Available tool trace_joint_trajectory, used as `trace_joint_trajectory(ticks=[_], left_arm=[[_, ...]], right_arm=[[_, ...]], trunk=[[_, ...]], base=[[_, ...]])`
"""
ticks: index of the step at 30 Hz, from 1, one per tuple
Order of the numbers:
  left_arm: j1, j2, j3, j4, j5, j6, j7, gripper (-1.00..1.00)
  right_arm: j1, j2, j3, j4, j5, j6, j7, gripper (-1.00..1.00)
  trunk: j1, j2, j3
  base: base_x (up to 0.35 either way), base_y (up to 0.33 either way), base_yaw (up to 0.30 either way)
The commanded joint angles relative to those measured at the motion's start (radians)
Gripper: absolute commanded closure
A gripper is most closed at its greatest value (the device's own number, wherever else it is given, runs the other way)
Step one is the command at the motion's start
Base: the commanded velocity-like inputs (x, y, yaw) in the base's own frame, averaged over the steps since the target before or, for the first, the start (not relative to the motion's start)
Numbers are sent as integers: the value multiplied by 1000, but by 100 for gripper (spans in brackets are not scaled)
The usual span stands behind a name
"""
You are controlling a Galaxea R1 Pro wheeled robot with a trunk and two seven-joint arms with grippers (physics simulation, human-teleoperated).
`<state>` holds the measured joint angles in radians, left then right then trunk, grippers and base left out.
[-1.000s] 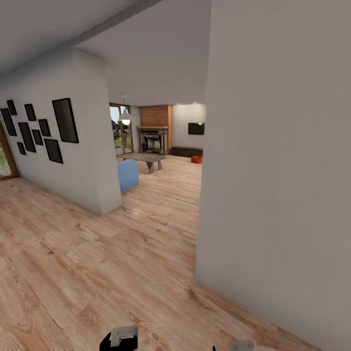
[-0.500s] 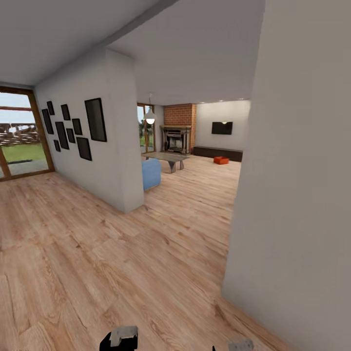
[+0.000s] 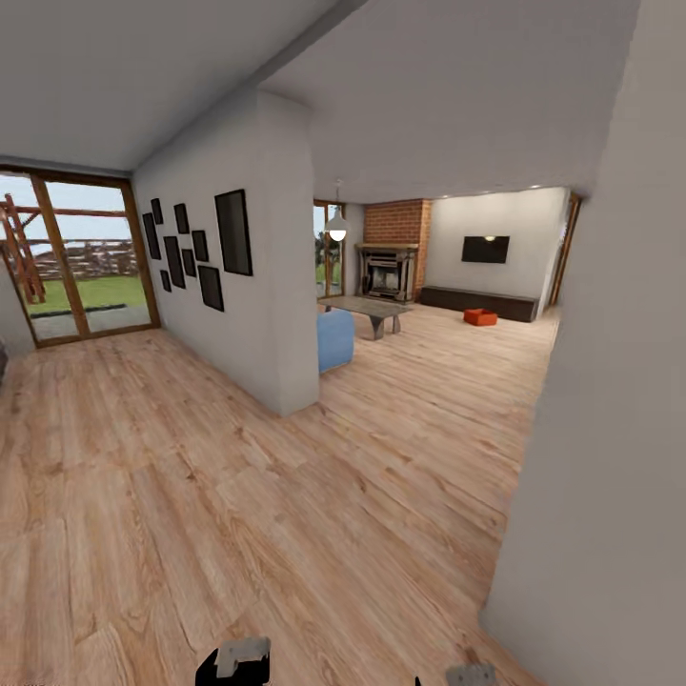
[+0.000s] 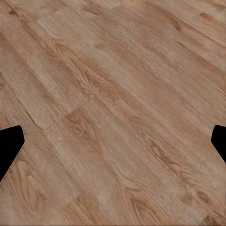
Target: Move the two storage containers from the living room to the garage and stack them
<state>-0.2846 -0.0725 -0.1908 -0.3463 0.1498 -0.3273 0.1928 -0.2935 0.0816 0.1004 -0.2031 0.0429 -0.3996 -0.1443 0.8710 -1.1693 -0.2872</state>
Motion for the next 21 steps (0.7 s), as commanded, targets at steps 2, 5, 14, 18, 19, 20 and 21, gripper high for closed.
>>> trace_joint_trajectory(ticks=[2, 5, 14, 18, 19, 20, 21], left_arm=[[-2, 1, -9, 1, 10, -4, 6, -100], [-2, 1, -9, 1, 10, -4, 6, -100], [-2, 0, -9, 1, 10, -4, 6, -100], [-2, 0, -9, 1, 10, -4, 6, -100], [-2, 0, -9, 1, 10, -4, 5, -100], [-2, 0, -9, 1, 10, -4, 6, -100], [-2, 0, -10, 1, 10, -4, 5, -100]], right_arm=[[-1, 0, 7, 1, 5, -1, -10, -100], [0, -1, 7, 1, 5, -1, -11, -100], [0, -2, 7, 1, 5, -2, -9, -100], [0, -2, 7, 2, 5, -1, -9, -100], [0, -2, 7, 2, 6, -1, -9, -100], [1, -2, 7, 2, 6, -1, -9, -100], [1, -2, 7, 2, 6, -1, -9, -100]], trunk=[[1, -1, -2], [1, -1, -3], [1, -1, -5], [1, -1, -5], [1, -1, -5], [1, -1, -5], [1, -1, -5]], base=[[339, 0, 277], [339, 0, 277], [339, 0, 183], [339, 0, 14], [339, 0, 3], [339, 0, 3], [339, 0, 2]])
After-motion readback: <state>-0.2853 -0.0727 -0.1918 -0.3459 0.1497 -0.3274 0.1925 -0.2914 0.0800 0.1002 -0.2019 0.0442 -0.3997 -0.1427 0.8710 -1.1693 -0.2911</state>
